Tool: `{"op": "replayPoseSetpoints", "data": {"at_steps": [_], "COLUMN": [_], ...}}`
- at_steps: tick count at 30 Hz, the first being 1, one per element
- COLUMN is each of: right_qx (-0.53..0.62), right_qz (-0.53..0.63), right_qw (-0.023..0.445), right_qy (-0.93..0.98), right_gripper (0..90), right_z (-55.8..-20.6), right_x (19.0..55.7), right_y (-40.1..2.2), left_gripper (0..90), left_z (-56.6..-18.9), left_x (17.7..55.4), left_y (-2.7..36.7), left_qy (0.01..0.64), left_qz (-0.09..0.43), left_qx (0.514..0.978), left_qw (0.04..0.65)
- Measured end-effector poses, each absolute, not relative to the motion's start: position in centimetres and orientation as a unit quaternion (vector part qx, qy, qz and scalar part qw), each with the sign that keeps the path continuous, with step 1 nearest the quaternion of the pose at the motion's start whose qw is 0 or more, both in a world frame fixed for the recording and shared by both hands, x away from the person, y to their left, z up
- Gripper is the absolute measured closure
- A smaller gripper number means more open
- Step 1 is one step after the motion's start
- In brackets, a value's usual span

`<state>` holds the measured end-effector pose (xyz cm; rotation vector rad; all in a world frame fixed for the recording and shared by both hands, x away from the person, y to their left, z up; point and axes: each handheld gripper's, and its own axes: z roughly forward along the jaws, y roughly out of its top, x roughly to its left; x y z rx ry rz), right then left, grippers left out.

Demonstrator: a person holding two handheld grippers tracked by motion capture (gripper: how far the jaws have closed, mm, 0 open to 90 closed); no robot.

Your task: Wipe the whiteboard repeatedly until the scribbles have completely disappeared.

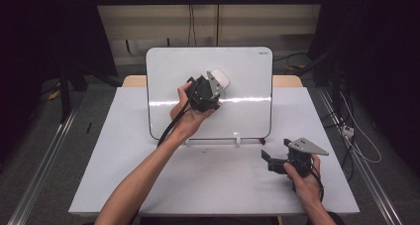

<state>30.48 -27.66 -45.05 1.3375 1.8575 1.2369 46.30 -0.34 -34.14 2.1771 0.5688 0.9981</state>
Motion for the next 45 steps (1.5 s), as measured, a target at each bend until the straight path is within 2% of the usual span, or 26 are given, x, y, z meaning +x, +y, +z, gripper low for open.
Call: {"op": "replayPoseSetpoints", "data": {"at_steps": [21,33,40,45], "right_qx": [0.497,0.495,0.494,0.495], "right_qz": [0.457,0.457,0.458,0.458], "right_qw": [0.266,0.268,0.268,0.266], "right_qy": [0.688,0.689,0.689,0.688], "right_gripper": [4.9,4.9,4.9,4.9], "right_z": [-45.0,-45.0,-45.1,-45.0], "right_x": [30.4,30.5,30.5,30.5], "right_y": [-27.6,-27.6,-27.7,-27.7], "left_gripper": [30.2,30.1,30.3,30.4], "left_z": [-37.0,-40.1,-39.4,-37.5], "left_x": [43.9,40.9,41.6,43.2], "left_y": [-1.2,-3.5,-3.5,-3.0], "left_qy": [0.192,0.144,0.154,0.171], "left_qz": [0.370,0.367,0.354,0.358], "left_qx": [0.850,0.871,0.873,0.866], "left_qw": [0.322,0.293,0.298,0.305]}}
